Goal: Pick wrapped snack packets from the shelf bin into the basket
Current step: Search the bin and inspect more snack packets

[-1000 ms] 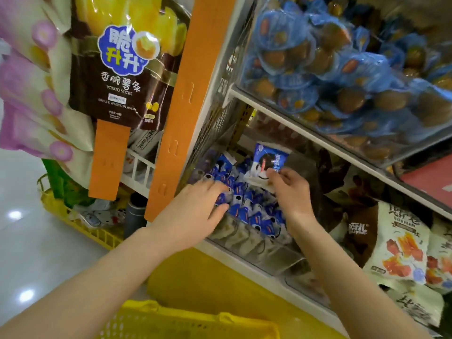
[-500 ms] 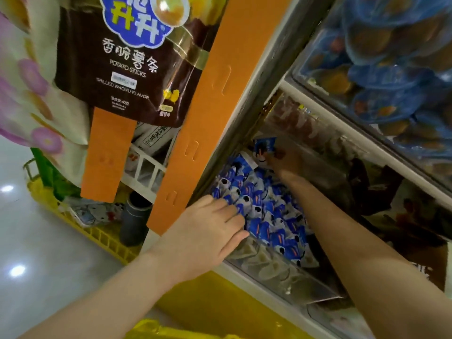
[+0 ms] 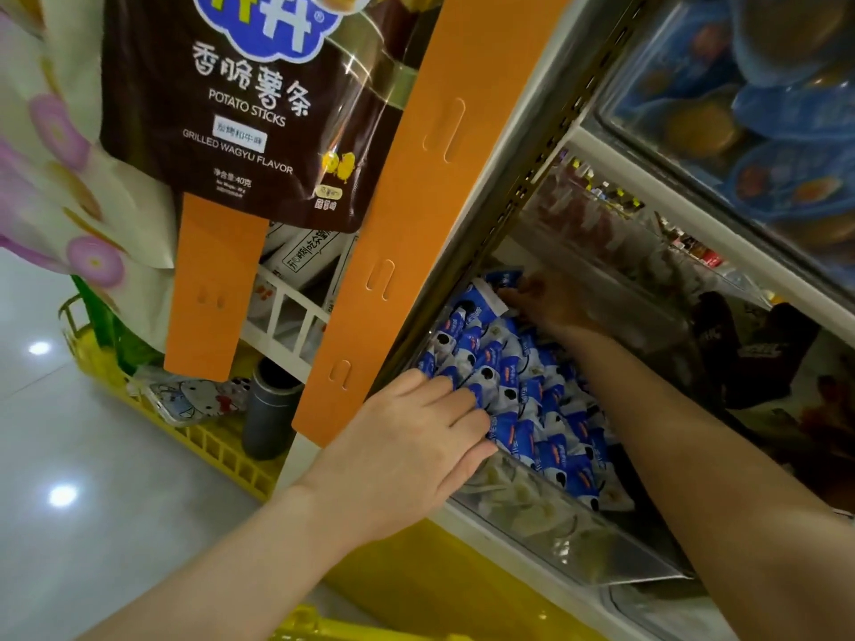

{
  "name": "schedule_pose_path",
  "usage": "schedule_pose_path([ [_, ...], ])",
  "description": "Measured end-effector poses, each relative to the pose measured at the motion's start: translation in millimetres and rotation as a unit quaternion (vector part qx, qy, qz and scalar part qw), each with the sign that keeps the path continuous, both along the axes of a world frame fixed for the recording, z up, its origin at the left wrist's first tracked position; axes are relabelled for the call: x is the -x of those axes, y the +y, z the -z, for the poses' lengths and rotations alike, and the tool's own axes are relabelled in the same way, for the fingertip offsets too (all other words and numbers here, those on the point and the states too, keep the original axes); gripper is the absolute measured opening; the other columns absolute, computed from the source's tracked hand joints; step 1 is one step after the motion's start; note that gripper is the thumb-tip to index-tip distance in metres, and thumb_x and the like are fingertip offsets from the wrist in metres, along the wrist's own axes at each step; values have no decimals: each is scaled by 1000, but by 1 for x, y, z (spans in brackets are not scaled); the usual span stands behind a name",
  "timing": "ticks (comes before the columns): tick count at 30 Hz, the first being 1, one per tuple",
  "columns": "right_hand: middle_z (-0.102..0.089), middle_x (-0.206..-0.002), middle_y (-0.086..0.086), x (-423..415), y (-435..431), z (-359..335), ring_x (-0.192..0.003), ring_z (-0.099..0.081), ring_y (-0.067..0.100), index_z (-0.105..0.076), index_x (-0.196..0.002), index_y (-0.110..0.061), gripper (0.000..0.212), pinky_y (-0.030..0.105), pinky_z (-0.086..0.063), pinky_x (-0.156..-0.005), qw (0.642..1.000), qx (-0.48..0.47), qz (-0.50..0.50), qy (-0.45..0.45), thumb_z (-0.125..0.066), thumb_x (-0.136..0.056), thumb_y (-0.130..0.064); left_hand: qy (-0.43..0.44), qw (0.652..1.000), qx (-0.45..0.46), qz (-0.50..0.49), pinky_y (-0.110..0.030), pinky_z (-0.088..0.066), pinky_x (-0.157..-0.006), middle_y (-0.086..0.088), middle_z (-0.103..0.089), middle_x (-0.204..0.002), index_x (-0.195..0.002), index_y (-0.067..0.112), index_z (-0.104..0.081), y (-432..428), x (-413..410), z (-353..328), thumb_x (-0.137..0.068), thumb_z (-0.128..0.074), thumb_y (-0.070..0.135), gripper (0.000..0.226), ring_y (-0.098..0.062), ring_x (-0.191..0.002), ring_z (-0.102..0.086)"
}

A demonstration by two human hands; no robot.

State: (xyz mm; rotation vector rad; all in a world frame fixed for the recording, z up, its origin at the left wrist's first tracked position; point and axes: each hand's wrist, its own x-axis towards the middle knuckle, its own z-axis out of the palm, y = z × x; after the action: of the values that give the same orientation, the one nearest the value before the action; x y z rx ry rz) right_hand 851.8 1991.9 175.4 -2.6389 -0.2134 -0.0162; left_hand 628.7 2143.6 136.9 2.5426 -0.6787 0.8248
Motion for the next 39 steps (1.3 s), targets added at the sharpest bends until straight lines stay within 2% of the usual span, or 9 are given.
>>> schedule_pose_path([
  [2, -57, -68, -7, 1, -6, -4, -61, -53, 5, -56, -68, -23, 23, 17, -35, -55, 999, 18, -31, 6, -58, -90, -32, 1, 1000, 0, 1, -26, -35, -74, 8, -62, -82, -88, 22, -63, 0, 0, 0, -97, -33, 33, 33, -11, -74, -54],
  [7, -60, -100, 11, 2, -22, -11, -89, -55, 18, -62, -107, -3, 25, 25, -37, -79, 996, -7, 0, -86, -46, -97, -19, 10, 1000, -1, 2, -26, -40, -74, 8, -63, -83, -90, 22, -64, 0, 0, 0, -98, -32, 33, 34, -11, -75, -55],
  [14, -46, -62, -4, 3, -18, -6, -57, -41, 7, -49, -63, -19, 38, 21, -24, -49, 991, 127, 34, 30, -47, -94, -41, 27, 1000, 4, 11, -25, -41, -73, 9, -63, -83, -90, 23, -64, 0, 2, -2, -97, -32, 34, 34, -10, -75, -54],
  [20, -53, -64, 0, 4, -14, -4, -57, -48, 12, -57, -68, -16, 31, 25, -35, -57, 997, 32, 64, 22, -51, -94, -31, 41, 999, 1, 7, -26, -42, -73, 9, -63, -83, -90, 23, -64, 1, 4, -5, -96, -34, 33, 32, -10, -74, -55],
  [25, -56, -71, 7, 26, -17, -18, -63, -49, 13, -58, -69, -9, 32, 23, -33, -68, 978, -76, 145, -130, -49, -95, -24, 66, 998, -15, -1, -27, -45, -74, 9, -63, -85, -91, 23, -65, 1, 8, -9, -96, -29, 35, 38, -11, -76, -56],
  [29, -65, -107, 9, 66, -16, -41, -94, -57, 15, -63, -107, -7, 27, 18, -35, -73, 964, -109, 134, -204, -47, -96, -26, 113, 993, -16, -38, -28, -34, -98, 6, -61, -108, -113, 24, -58, -4, 17, -15, -97, -18, 38, 45, -14, -103, -53],
  [33, -63, -89, -3, 129, -19, -54, -72, -53, -5, -64, -101, -10, 20, 8, -37, -62, 952, -204, 48, -224, -51, -94, -24, 150, 984, 91, -34, -15, -7, -106, 8, -45, -130, -131, 24, -42, -11, 35, -18, -98, -29, 34, 37, -7, -126, -31],
  [36, -60, -77, -18, 185, -22, -55, -69, -57, -11, -63, -89, -22, 9, 7, -43, -61, 942, -259, -7, -214, -55, -92, -23, 197, 952, 233, -36, -17, -19, -103, 20, -37, -127, -133, 30, -38, -19, 55, -24, -96, -35, 35, 37, 8, -120, -26],
  [39, -65, -77, -12, 238, -27, -42, -70, -59, -3, -63, -85, -21, 9, 16, -48, -64, 941, -302, -56, -144, -56, -91, -21, 264, 867, 423, -14, -10, -37, -88, 18, -48, -119, -123, 31, -43, -29, 72, -30, -94, -45, 33, 30, 9, -105, -46],
])
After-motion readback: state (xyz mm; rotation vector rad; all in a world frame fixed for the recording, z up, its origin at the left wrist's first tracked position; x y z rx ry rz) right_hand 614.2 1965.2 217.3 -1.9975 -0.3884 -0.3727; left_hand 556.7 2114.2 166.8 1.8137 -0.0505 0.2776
